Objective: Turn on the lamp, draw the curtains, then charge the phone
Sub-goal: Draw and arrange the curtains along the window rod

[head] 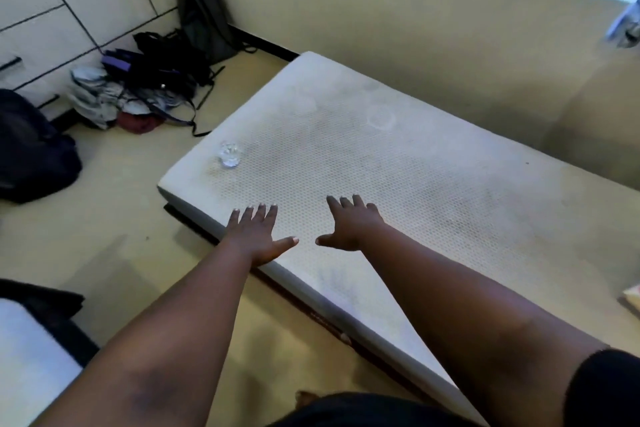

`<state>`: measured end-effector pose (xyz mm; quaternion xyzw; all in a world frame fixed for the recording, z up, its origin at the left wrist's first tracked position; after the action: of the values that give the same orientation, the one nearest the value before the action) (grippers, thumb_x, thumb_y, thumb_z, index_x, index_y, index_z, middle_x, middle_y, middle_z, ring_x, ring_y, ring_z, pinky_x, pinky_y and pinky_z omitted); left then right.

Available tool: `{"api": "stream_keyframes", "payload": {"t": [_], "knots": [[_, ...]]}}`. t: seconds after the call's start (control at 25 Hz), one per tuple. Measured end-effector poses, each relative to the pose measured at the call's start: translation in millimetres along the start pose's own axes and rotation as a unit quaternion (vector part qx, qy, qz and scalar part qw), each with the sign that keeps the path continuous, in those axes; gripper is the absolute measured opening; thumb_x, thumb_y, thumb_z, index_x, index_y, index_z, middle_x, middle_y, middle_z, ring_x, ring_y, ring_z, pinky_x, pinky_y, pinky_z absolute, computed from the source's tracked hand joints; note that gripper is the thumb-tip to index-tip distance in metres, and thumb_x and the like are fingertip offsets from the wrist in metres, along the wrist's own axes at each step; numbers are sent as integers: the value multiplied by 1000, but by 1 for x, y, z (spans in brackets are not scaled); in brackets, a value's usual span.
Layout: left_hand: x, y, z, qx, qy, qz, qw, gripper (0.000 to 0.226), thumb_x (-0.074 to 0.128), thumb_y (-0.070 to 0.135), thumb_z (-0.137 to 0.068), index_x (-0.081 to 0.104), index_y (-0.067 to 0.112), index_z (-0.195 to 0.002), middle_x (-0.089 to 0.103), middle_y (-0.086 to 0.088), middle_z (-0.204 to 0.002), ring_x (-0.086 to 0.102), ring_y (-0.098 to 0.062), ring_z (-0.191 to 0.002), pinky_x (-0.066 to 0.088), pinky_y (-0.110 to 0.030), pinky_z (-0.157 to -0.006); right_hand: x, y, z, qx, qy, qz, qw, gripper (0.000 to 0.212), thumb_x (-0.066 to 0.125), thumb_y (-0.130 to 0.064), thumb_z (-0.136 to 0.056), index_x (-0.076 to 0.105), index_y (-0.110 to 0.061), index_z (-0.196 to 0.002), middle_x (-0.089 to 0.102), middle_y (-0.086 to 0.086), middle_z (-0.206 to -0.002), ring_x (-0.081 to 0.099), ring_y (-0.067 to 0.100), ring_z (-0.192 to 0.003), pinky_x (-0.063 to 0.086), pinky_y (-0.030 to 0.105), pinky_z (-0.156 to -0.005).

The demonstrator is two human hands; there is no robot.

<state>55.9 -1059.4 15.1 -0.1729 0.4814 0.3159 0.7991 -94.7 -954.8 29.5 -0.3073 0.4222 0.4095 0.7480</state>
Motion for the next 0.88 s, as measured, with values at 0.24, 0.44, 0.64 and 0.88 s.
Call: {"api": "stream_keyframes", "payload": {"t": [0.24, 0.44, 0.64, 0.88], "knots": [[-19, -90, -7, -57, 21, 26, 998, 92, 26, 76, -85, -4, 21, -153, -1, -6, -161, 0, -26, -148, -3, -46, -117, -19, -97, -79, -60, -10, 23, 998, 102, 52, -71, -77, 2, -21, -151, 8, 10, -160, 3, 34, -146, 14, 53, -114], [-32, -171, -29, -110, 24, 55, 992, 93, 27, 76, -84, -6, 22, -153, -3, -5, -161, -2, -24, -148, -4, -45, -117, -16, -170, -149, -104, -51, 59, 991, 105, 51, -73, -76, 0, -21, -151, 1, 10, -160, 0, 35, -146, 14, 53, -113], [-42, -244, -58, -154, 5, 77, 985, 94, 26, 77, -84, -6, 21, -153, 0, -5, -161, 1, -24, -148, -2, -44, -117, -51, -235, -219, -132, -54, 32, 989, 103, 50, -75, -75, 5, -20, -151, 9, 11, -159, 4, 36, -146, 18, 54, -111], [-67, -295, -87, -157, -2, 84, 984, 92, 29, 73, -86, -6, 21, -152, -1, -6, -161, 0, -25, -148, -2, -44, -118, -84, -267, -267, -131, -69, 47, 988, 102, 46, -76, -76, 4, -20, -151, 9, 12, -160, 2, 36, -146, 15, 55, -113]]}}
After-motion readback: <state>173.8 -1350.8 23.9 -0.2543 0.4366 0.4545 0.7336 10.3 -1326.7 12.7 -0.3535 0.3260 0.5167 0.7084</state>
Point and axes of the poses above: each hand's wrist, its own z-axis away from the middle knuckle, its own x-axis out of the palm, y = z × x, the point moved 8 cm from there along -z, towards the middle knuckle
